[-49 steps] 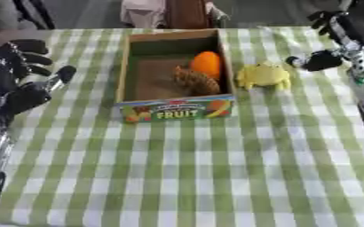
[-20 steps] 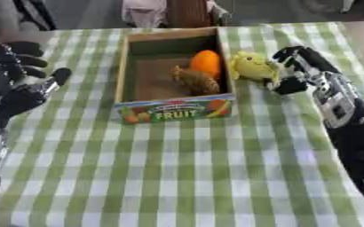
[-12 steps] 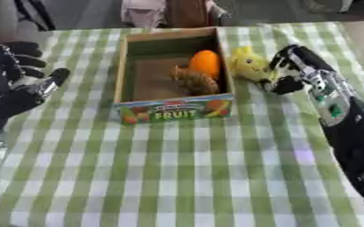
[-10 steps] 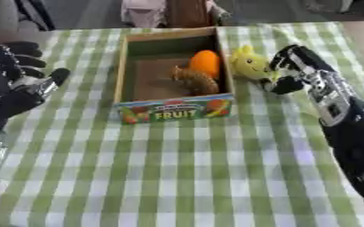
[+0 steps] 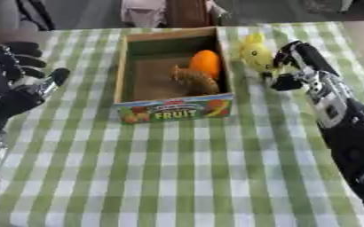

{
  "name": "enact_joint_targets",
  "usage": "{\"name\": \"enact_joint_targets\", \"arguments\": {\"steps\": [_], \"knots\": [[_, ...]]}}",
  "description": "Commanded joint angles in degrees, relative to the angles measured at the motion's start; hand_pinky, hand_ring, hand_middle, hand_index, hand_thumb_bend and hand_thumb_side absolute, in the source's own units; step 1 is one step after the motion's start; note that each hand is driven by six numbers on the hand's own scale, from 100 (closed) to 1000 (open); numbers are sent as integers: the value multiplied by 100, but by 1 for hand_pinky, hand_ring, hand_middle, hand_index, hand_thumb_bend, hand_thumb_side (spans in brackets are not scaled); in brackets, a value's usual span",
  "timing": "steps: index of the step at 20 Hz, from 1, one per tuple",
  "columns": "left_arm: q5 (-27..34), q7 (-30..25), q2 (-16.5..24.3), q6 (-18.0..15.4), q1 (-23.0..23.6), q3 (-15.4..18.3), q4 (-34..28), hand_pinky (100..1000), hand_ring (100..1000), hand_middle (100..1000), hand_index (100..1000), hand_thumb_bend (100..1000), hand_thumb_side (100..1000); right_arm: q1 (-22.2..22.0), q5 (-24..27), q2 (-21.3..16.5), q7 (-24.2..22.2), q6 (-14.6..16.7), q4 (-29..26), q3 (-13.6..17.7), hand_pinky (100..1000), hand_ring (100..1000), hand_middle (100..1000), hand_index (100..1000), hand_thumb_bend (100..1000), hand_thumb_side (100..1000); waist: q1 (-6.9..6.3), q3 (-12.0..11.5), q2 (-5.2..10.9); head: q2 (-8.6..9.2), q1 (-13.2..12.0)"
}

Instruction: Pick up objects on the table and place them in the box.

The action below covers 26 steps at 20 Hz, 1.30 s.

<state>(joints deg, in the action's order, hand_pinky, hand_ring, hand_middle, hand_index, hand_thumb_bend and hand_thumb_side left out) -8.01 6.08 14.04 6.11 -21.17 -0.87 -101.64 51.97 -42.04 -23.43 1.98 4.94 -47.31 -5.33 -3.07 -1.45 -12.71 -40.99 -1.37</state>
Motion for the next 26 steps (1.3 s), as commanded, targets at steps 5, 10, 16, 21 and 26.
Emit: {"name": "enact_joint_targets", "arguments": {"steps": [5,10,16,21,26], "knots": [[22,13,43,1,-46,41,-93,571,608,594,693,665,198,176,302,-192,411,-111,-704,-78,657,618,527,194,257,100,32,19,124,38,-12],[20,11,50,0,-35,42,-93,571,607,594,693,665,198,263,513,-167,409,-131,-1196,-230,658,619,529,194,249,100,38,13,153,39,6],[20,0,51,-1,-31,31,-96,572,607,593,693,666,196,492,589,30,214,-74,-1598,-465,662,623,533,196,237,100,43,-28,196,22,63],[21,-22,41,-7,-43,13,-107,572,606,593,693,658,200,671,395,297,-21,103,-1593,-674,669,631,541,198,287,100,58,-127,215,28,121],[26,-26,31,-10,-69,8,-126,572,606,592,692,670,195,739,166,570,-257,312,-1421,-824,671,634,545,200,233,100,82,-256,184,43,181]]}}
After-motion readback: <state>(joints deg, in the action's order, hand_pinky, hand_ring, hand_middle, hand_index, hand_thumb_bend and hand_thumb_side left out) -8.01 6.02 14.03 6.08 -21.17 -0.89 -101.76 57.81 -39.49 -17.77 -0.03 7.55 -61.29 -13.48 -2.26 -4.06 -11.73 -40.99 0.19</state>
